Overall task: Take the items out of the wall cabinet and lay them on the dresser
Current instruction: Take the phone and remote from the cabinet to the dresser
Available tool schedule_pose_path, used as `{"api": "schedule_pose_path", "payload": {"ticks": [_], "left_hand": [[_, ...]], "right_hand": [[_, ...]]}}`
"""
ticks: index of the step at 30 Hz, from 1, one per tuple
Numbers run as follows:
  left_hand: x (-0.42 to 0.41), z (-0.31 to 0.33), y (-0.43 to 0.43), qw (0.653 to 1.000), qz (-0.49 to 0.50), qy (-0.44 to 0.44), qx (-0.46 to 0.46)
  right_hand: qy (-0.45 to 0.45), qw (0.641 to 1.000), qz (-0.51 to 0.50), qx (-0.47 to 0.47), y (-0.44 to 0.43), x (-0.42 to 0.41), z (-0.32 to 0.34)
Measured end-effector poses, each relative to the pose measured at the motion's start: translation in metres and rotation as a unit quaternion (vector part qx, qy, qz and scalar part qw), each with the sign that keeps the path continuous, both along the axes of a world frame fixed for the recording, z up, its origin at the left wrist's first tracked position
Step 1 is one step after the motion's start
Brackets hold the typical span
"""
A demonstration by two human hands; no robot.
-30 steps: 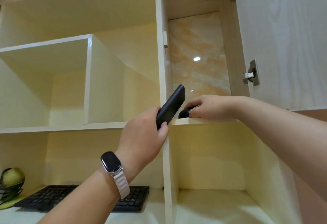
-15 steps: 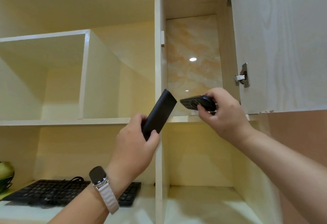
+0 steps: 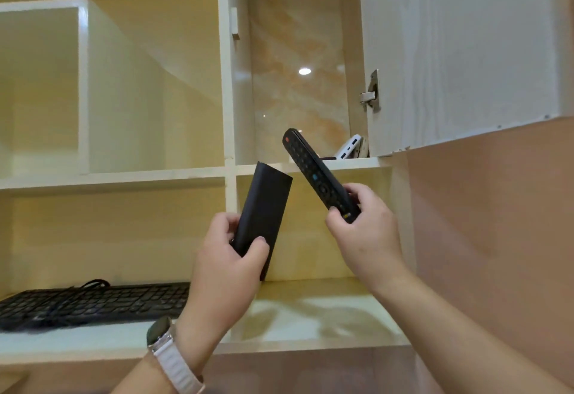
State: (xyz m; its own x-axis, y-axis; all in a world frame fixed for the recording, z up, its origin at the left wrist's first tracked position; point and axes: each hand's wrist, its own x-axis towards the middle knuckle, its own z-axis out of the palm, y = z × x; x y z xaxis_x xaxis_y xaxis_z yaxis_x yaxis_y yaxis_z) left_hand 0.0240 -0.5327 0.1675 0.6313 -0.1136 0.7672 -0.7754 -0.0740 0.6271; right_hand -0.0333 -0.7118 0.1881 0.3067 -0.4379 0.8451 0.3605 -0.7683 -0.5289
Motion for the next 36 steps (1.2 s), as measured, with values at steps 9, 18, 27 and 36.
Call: {"api": "schedule_pose_path", "payload": {"ticks": [9, 18, 27, 36], "left_hand": [[-0.003, -0.05, -0.014, 0.976, -0.146, 0.156, -0.049], [0.014, -0.09, -0.006, 0.906, -0.332, 0.256, -0.056], [0.015, -0.179, 0.007, 0.81, -0.481, 0.336, -0.005], [-0.048, -0.24, 0.018, 0.679, -0.607, 0.402, 0.095]], "right_hand": [[0.011, 0.984, 0.09, 0.155, 0.016, -0.025, -0.059], [-0.012, 0.963, 0.016, 0.269, 0.059, -0.041, -0.118], [-0.008, 0.917, -0.158, 0.365, 0.131, -0.066, -0.207], [-0.013, 0.84, -0.325, 0.434, 0.21, -0.148, -0.24]]}}
